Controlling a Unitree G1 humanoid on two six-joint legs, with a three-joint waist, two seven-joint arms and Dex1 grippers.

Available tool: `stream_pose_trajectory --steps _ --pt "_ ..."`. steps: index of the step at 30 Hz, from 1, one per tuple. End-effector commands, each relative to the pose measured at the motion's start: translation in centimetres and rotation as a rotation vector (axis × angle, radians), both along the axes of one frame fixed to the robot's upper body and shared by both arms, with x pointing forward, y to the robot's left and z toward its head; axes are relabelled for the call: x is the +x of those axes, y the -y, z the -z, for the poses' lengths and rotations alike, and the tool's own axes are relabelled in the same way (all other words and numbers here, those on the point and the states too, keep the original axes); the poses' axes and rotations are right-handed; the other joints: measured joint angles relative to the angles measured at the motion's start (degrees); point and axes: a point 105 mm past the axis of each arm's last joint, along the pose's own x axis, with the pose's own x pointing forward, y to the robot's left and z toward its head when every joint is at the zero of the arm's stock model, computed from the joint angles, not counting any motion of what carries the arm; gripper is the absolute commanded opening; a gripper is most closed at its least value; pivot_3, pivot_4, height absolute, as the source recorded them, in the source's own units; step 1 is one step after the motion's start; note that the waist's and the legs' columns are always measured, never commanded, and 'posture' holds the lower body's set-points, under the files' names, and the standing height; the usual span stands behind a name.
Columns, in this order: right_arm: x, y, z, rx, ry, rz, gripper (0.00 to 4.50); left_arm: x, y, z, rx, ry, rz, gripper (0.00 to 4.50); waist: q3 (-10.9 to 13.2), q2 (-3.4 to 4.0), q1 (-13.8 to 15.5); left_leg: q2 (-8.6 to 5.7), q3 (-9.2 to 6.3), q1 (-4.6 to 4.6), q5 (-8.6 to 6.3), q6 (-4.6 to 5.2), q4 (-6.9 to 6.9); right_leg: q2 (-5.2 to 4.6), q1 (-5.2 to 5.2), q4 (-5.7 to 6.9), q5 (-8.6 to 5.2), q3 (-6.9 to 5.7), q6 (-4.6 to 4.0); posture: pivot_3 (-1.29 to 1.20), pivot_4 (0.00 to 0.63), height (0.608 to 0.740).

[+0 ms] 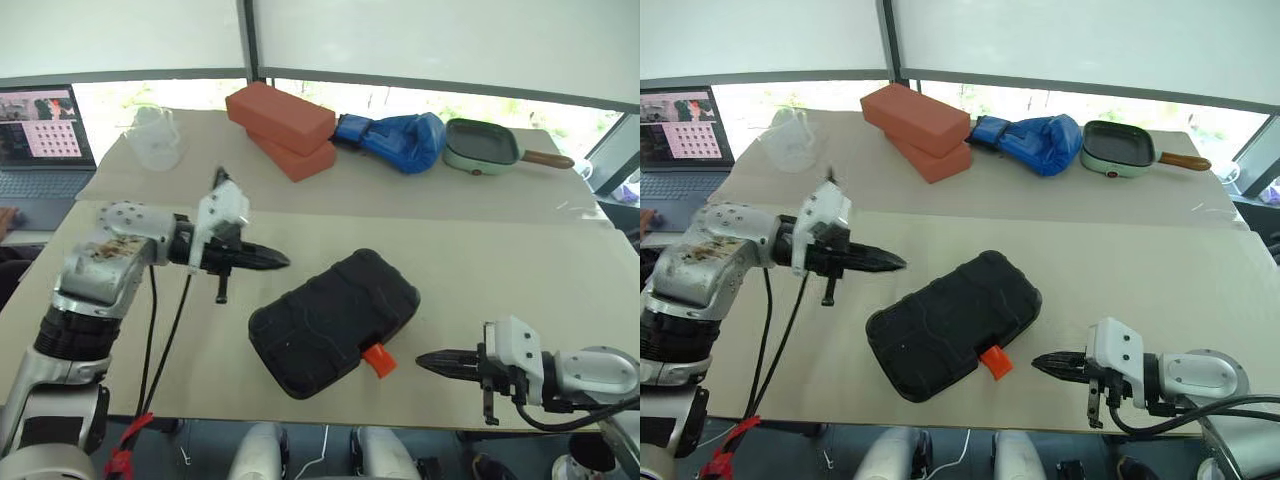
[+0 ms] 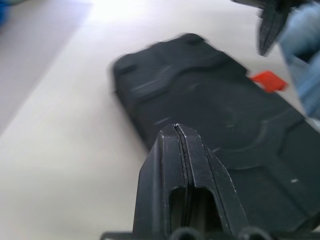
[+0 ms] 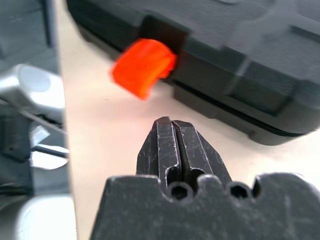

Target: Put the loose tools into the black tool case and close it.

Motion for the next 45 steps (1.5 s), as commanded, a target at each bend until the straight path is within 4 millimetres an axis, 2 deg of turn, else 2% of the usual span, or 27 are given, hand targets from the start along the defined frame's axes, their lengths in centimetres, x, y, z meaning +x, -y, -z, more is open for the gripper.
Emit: stream_pose_trajectory --steps 1,8,15,21,28,31,35,39,45 --pt "0.2 -2.4 -0.8 0.042 0.034 -0.075 0.0 -0.7 1.9 3.8 0.126 0.045 0.129 0.03 0.0 0.0 0.0 -0.02 0.01 0.0 0.0 -0.01 0.0 0.01 -0.01 -0.01 0.01 0.02 -0.02 0.0 0.15 0.738" --pt "0.8 -4.2 0.5 0.026 0.026 -0.097 0.0 -0.7 2.3 6.1 0.171 0.082 0.188 0.03 0.0 0.04 0.6 -0.05 -0.01 0.0 0.01 0.0 0.04 -0.03 0.05 -0.05 0.03 0.02 -0.01 0.0 0.15 0.738" --pt "0.3 -4.5 2.0 -0.006 0.007 -0.088 0.0 -0.3 2.3 5.8 0.152 0.081 0.173 0.03 -0.1 0.08 0.6 -0.04 -0.01 0.03 0.01 0.0 0.05 -0.02 0.07 -0.03 0.03 0.02 -0.01 0.0 0.15 0.738" --pt "2.3 -4.5 3.1 0.003 0.055 0.022 0.0 0.1 2.8 5.4 0.126 0.097 0.16 0.03 -0.2 0.09 0.6 -0.05 0.01 0.12 0.01 0.0 0.07 -0.02 0.14 0.0 0.03 0.03 0.0 0.0 0.15 0.738" --pt "3.0 -4.4 3.7 0.009 0.075 0.073 0.0 0.2 3.0 5.3 0.12 0.108 0.162 0.03 -0.2 0.11 0.5 -0.05 0.01 0.13 0.02 0.01 0.08 -0.02 0.14 0.01 0.04 0.06 0.01 0.0 0.15 0.738" --pt "2.6 -4.7 3.4 0.045 0.079 0.074 0.0 0.1 3.3 5.5 0.118 0.113 0.169 0.03 -0.2 0.1 0.6 -0.05 0.01 0.12 0.02 0.01 0.08 -0.02 0.14 0.01 0.04 0.06 0.01 0.0 0.15 0.738" --pt "1.9 -5.6 0.9 0.175 0.107 0.067 0.0 -0.2 3.8 6.1 0.127 0.122 0.198 0.03 -0.2 0.11 0.5 -0.05 0.01 0.11 0.02 0.01 0.08 -0.02 0.14 0.0 0.04 0.06 0.01 0.0 0.15 0.738" --pt "1.4 -6.1 -0.4 0.236 0.09 0.067 0.0 -0.1 4.0 6.7 0.142 0.141 0.214 0.03 -0.2 0.13 -0.1 -0.01 0.03 0.12 0.02 0.01 0.05 0.03 0.08 0.03 0.06 0.13 -0.03 0.0 0.15 0.738" --pt "1.8 -5.9 0.1 0.198 0.086 0.087 0.0 -0.1 4.4 6.9 0.131 0.132 0.215 0.03 -0.2 0.14 -0.5 0.02 0.02 0.22 0.02 0.0 0.02 0.09 0.1 0.11 0.07 0.18 -0.09 0.0 0.15 0.738"
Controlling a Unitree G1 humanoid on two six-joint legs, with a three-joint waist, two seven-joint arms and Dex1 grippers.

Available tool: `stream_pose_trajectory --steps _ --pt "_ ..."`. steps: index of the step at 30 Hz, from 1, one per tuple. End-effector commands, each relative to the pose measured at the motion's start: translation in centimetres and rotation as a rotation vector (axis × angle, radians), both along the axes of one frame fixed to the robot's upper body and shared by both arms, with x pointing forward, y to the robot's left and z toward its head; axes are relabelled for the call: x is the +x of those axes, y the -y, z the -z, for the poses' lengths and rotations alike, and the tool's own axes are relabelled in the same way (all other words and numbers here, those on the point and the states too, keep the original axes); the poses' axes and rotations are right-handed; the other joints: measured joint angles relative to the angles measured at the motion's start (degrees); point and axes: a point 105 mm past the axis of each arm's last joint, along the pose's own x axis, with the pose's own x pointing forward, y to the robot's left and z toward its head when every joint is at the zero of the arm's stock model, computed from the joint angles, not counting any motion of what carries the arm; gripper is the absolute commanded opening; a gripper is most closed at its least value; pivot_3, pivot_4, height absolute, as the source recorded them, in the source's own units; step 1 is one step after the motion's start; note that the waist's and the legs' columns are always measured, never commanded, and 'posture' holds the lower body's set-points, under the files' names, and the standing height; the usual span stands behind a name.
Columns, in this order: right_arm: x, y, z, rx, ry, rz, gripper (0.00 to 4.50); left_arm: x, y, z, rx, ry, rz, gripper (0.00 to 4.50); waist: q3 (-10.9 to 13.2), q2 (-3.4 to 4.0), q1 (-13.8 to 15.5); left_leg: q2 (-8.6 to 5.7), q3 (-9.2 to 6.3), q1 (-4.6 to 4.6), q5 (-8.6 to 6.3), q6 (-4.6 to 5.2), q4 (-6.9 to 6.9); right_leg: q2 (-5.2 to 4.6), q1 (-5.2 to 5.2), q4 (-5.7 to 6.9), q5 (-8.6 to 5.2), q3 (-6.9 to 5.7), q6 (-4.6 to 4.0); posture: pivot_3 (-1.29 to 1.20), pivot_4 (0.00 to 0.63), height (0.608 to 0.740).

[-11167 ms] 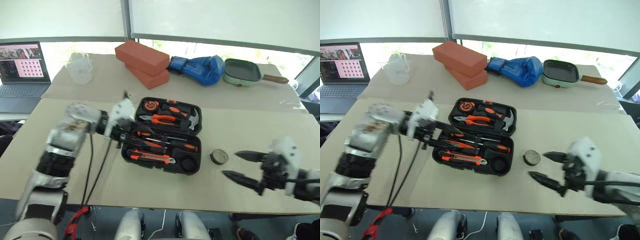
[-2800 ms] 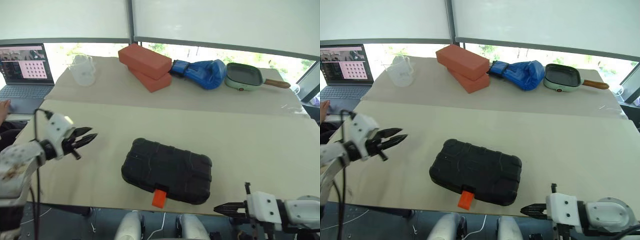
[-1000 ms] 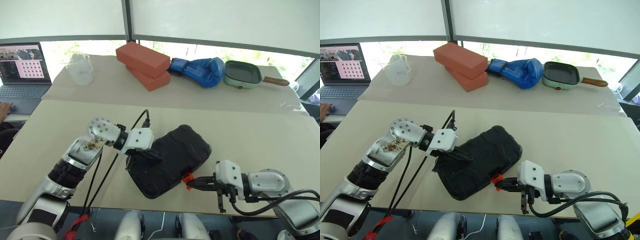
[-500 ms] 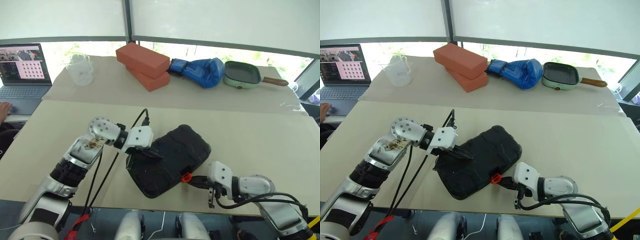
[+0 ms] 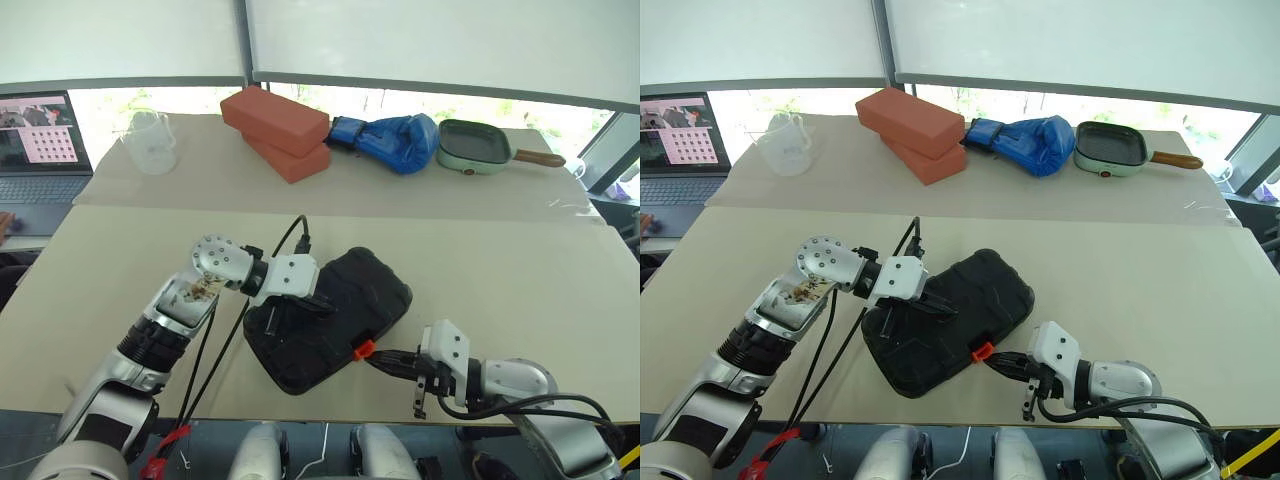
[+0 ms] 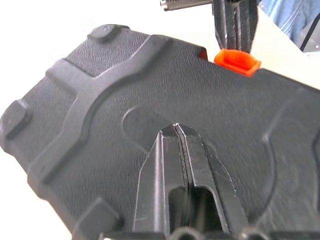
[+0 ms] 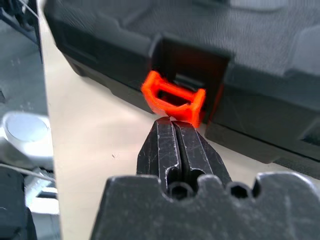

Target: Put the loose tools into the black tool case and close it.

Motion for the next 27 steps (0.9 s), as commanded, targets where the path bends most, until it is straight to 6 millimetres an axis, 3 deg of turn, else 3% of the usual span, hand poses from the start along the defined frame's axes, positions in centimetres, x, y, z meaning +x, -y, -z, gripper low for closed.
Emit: stream_pose_trajectory --steps 1,9,10,13,17,19,22,23,27 --pt "0.3 -0.6 -2.2 0.038 0.101 -0.01 0.0 -0.4 -0.4 2.6 0.082 -0.063 -0.008 0.03 0.0 -0.01 0.0 0.0 0.0 0.01 0.0 0.0 0.0 0.0 0.01 0.0 0.0 0.0 0.0 0.0 0.15 0.738" --pt "-0.8 0.5 -2.3 -0.003 0.055 -0.057 0.0 0.4 -1.9 1.6 0.015 -0.139 -0.138 0.03 -0.1 0.11 0.0 -0.01 0.01 0.01 0.0 0.0 0.0 -0.02 0.01 0.0 0.0 0.01 0.0 0.0 0.15 0.738" --pt "-0.9 0.9 -2.6 -0.014 0.051 -0.066 0.0 0.5 -2.4 1.2 -0.002 -0.162 -0.173 0.53 -0.1 0.11 0.0 -0.02 0.01 0.01 0.0 0.0 -0.01 -0.03 0.0 -0.01 0.0 0.02 0.01 0.0 0.15 0.738" --pt "-0.9 2.5 -3.9 -0.042 0.033 -0.092 0.78 0.6 -4.7 -0.1 -0.05 -0.221 -0.286 1.37 -0.1 0.11 -0.3 0.01 0.02 0.01 0.0 0.0 -0.02 -0.03 -0.01 -0.02 0.0 0.02 0.01 0.0 0.15 0.738" --pt "-0.6 5.3 -6.9 -0.055 -0.021 -0.126 2.11 -0.5 -9.7 -2.4 -0.093 -0.284 -0.453 2.79 0.0 0.2 -0.9 0.15 0.01 0.03 0.0 0.0 -0.11 0.0 -0.06 0.01 -0.01 0.06 -0.01 0.0 0.15 0.738" --pt "-0.1 7.8 -9.3 -0.067 -0.068 -0.124 2.8 -2.5 -14.3 -4.2 -0.105 -0.326 -0.604 3.43 0.1 0.21 -0.9 0.24 0.04 0.02 0.0 0.0 -0.17 -0.02 -0.1 -0.03 -0.01 0.08 -0.02 0.0 0.15 0.738" --pt "-0.2 10.0 -11.1 -0.066 -0.13 -0.124 3.86 -4.7 -17.4 -5.9 -0.119 -0.341 -0.737 4.5 0.4 0.09 -0.8 0.43 0.17 -0.07 -0.03 -0.04 -0.15 -0.03 -0.19 -0.11 0.04 -0.01 -0.09 0.0 0.15 0.738" --pt "-0.2 10.6 -11.3 -0.071 -0.142 -0.118 4.17 -5.2 -18.1 -6.4 -0.136 -0.332 -0.779 4.5 0.4 0.08 -0.5 0.49 0.21 -0.05 -0.04 -0.05 -0.19 -0.06 -0.21 -0.17 0.03 -0.05 -0.1 0.0 0.15 0.738" --pt "0.1 11.9 -11.1 -0.081 -0.171 -0.104 4.17 -6.5 -19.8 -7.1 -0.178 -0.297 -0.868 4.5 0.4 0.07 1.1 0.47 0.1 0.01 -0.07 -0.08 -0.18 -0.16 -0.21 -0.38 -0.02 -0.32 -0.1 0.0 0.15 0.738"
